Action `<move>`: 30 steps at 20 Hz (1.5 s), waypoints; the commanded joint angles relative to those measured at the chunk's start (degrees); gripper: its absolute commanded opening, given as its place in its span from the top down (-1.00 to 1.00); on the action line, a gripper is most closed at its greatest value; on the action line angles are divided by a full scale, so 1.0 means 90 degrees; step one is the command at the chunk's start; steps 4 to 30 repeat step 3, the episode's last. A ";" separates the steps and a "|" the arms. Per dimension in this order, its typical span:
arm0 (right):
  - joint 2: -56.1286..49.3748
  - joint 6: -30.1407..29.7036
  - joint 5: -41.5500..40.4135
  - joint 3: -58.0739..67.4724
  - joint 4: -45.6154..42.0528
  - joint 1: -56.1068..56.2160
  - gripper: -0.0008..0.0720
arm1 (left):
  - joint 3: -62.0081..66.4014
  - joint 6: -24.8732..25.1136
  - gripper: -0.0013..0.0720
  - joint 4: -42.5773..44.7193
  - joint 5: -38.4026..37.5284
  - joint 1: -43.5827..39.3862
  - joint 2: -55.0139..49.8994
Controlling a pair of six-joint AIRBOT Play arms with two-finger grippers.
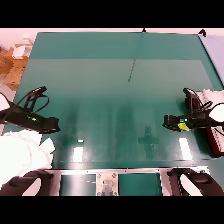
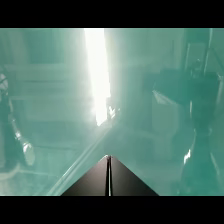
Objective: Fold the shirts.
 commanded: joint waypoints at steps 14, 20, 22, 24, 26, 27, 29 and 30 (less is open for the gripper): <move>0.0097 -0.0005 -0.0083 -0.0100 0.0083 0.0073 0.95 | -0.0131 -0.0051 0.91 0.0010 0.0143 -0.0002 0.0112; 0.0097 -0.0005 -0.0083 -0.0100 0.0083 0.0073 0.95 | -0.0131 -0.0051 0.91 0.0010 0.0143 -0.0002 0.0112; 0.0097 -0.0005 -0.0083 -0.0100 0.0083 0.0073 0.95 | -0.0131 -0.0051 0.91 0.0010 0.0143 -0.0002 0.0112; 0.0097 -0.0005 -0.0083 -0.0100 0.0083 0.0073 0.95 | -0.0131 -0.0051 0.91 0.0010 0.0143 -0.0002 0.0112; 0.0097 -0.0005 -0.0083 -0.0100 0.0083 0.0073 0.95 | -0.0131 -0.0051 0.91 0.0010 0.0143 -0.0002 0.0112; 0.0097 -0.0005 -0.0083 -0.0100 0.0083 0.0073 0.95 | -0.0131 -0.0051 0.91 0.0010 0.0143 -0.0002 0.0112; 0.0097 -0.0005 -0.0083 -0.0100 0.0083 0.0073 0.95 | -0.0131 -0.0051 0.91 0.0010 0.0143 -0.0002 0.0112; 0.0097 -0.0005 -0.0083 -0.0100 0.0083 0.0073 0.95 | -0.0131 -0.0051 0.91 0.0010 0.0143 -0.0002 0.0112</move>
